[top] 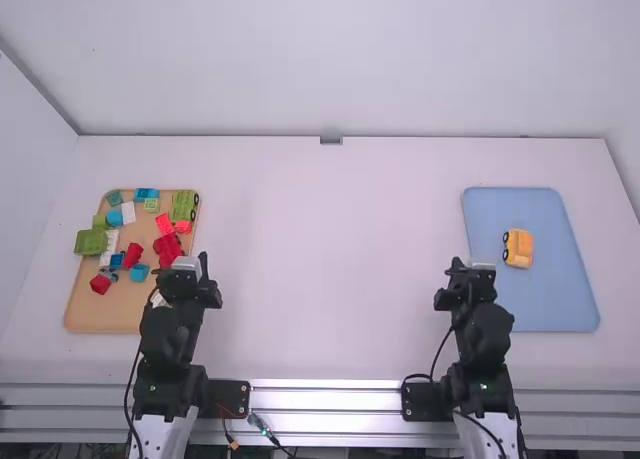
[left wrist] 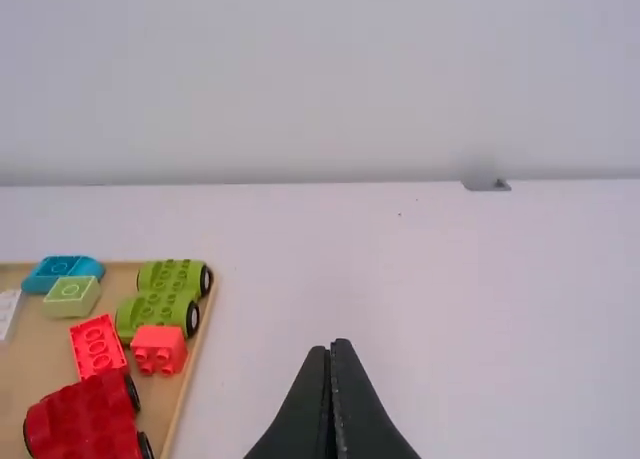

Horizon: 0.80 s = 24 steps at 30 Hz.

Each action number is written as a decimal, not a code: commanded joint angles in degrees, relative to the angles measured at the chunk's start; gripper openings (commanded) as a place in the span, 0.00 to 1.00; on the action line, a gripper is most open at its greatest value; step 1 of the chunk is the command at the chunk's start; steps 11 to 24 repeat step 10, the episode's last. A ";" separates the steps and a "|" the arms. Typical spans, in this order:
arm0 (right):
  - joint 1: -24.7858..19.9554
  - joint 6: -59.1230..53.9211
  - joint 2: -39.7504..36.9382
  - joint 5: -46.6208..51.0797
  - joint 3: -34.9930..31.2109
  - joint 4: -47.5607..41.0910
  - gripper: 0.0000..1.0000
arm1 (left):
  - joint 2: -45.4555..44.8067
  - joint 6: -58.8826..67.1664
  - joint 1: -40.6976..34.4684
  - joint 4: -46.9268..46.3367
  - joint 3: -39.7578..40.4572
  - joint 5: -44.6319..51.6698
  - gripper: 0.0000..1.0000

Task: Assemble lego blocks to make yellow taxi

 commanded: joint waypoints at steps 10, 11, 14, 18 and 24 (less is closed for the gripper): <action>-0.14 0.21 -7.03 0.03 -0.67 -0.27 0.00 | -0.47 0.03 -0.01 -0.25 -0.51 -0.12 0.00; -0.14 0.21 -7.03 0.03 -0.67 -0.27 0.00 | -0.47 0.03 -0.01 -0.25 -0.51 -0.12 0.00; -0.14 0.21 -7.03 0.03 -0.67 -0.27 0.00 | -0.47 0.03 -0.01 -0.25 -0.51 -0.12 0.00; -0.14 0.21 -7.03 0.03 -0.67 -0.27 0.00 | -0.47 0.03 -0.01 -0.25 -0.51 -0.12 0.00; -0.14 0.21 -7.03 0.03 -0.67 -0.27 0.00 | -0.47 0.03 -0.01 -0.25 -0.51 -0.12 0.00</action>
